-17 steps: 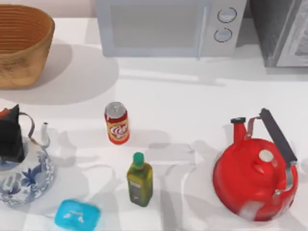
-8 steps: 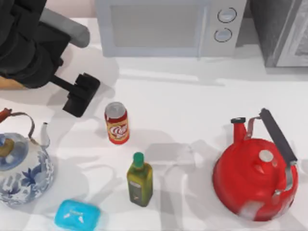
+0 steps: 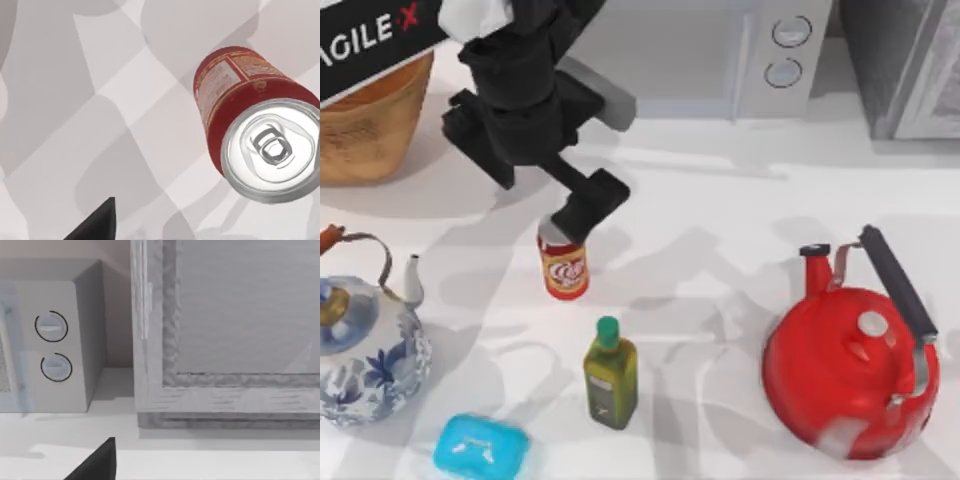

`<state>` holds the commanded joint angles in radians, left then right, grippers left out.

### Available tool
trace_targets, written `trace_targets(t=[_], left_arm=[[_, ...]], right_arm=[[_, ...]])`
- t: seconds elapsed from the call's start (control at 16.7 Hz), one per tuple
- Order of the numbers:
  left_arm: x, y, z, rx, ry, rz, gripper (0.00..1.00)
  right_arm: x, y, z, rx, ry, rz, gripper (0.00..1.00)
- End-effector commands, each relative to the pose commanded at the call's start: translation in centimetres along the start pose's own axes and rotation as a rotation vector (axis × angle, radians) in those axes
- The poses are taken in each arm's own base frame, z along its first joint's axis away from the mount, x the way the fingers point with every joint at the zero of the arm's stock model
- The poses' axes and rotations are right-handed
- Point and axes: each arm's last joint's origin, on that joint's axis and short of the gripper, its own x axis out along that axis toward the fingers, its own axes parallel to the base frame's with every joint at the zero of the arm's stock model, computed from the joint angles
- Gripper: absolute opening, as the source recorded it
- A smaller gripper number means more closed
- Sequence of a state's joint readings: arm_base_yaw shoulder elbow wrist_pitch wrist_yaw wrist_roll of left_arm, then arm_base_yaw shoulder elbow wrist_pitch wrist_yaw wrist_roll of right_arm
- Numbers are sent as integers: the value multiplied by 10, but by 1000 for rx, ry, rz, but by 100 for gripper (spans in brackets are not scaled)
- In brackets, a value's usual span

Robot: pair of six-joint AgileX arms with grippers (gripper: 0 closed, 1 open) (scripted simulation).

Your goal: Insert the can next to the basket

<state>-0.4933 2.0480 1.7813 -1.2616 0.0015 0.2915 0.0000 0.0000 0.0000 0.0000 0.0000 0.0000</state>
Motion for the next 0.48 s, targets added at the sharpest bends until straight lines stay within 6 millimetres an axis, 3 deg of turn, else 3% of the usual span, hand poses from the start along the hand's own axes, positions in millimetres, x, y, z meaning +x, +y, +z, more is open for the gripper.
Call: trace_targets(t=[0.18, 0.48], left_arm=[[9, -4, 13, 28, 38, -11, 100], [9, -2, 13, 22, 37, -11, 100]], right_arm=[[0, 0, 0, 0, 0, 0, 100], [0, 0, 0, 0, 0, 0, 100]])
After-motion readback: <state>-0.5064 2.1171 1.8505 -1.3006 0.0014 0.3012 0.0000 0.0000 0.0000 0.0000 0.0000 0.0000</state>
